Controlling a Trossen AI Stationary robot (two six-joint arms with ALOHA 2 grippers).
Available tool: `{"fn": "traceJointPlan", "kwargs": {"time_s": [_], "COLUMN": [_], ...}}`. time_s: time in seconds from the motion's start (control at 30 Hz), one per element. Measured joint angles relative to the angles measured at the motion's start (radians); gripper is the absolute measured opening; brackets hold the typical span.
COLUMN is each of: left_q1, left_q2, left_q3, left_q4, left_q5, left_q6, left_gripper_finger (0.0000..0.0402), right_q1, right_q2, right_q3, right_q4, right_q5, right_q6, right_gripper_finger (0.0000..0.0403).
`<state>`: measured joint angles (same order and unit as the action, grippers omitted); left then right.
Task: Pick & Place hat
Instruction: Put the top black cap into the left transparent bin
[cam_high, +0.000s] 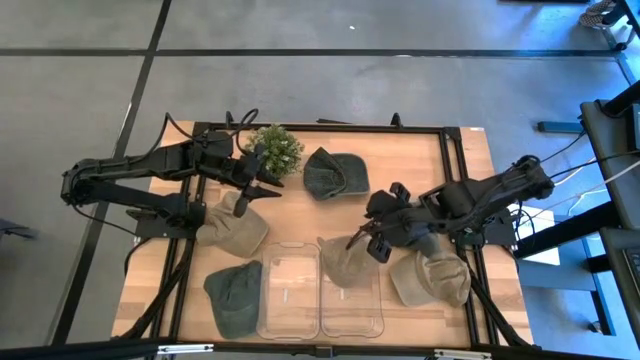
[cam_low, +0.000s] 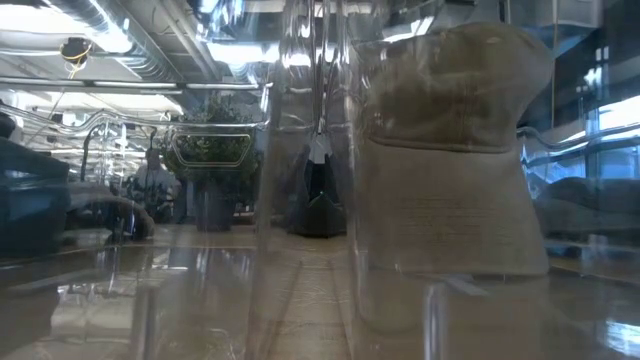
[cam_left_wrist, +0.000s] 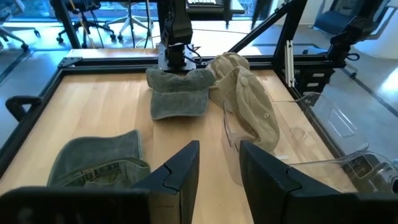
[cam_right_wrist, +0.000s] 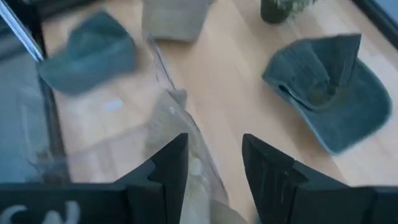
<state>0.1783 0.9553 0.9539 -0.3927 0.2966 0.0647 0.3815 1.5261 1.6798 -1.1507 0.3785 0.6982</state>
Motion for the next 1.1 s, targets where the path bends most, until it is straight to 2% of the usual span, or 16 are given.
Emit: {"fn": "traceJointPlan", "kwargs": {"time_s": [0.17, 0.3, 0.43, 0.6, 0.67, 0.77, 0.83, 0.97, 1.1], "left_q1": [0.000, 0.000, 0.000, 0.000, 0.000, 0.000, 0.000, 0.000, 0.001], "left_q2": [0.022, 0.058, 0.097, 0.117, 0.122, 0.126, 0.132, 0.143, 0.161], "left_q3": [0.000, 0.000, 0.001, 0.001, 0.001, 0.001, 0.001, 0.000, 0.001], "left_q4": [0.009, 0.036, 0.026, 0.024, 0.028, 0.031, 0.033, 0.068, 0.122], "left_q5": [-0.001, -0.051, -0.100, -0.101, -0.113, -0.183, -0.227, -0.275, -0.281], "left_q6": [-0.001, 0.001, -0.009, -0.025, -0.025, -0.025, -0.030, -0.042, -0.034], "left_gripper_finger": [0.0109, 0.0107, 0.0111, 0.0109, 0.0108, 0.0108, 0.0108, 0.0111, 0.0109], "right_q1": [-0.114, -0.252, -0.376, -0.465, -0.498, -0.554, -0.592, -0.671, -0.712], "right_q2": [0.000, -0.002, -0.004, -0.004, -0.006, -0.007, -0.009, -0.009, -0.009], "right_q3": [0.000, -0.001, -0.001, -0.002, -0.026, -0.113, -0.192, -0.367, -0.552], "right_q4": [-0.095, -0.130, -0.127, -0.107, -0.041, 0.091, 0.168, 0.311, 0.600], "right_q5": [-0.051, -0.203, -0.268, -0.296, -0.382, -0.595, -0.669, -0.642, -0.665], "right_q6": [-0.119, -0.260, -0.509, -0.781, -0.861, -0.979, -1.030, -1.039, -1.049], "right_gripper_finger": [0.0152, 0.0152, 0.0152, 0.0152, 0.0152, 0.0152, 0.0152, 0.0152, 0.0152]}}
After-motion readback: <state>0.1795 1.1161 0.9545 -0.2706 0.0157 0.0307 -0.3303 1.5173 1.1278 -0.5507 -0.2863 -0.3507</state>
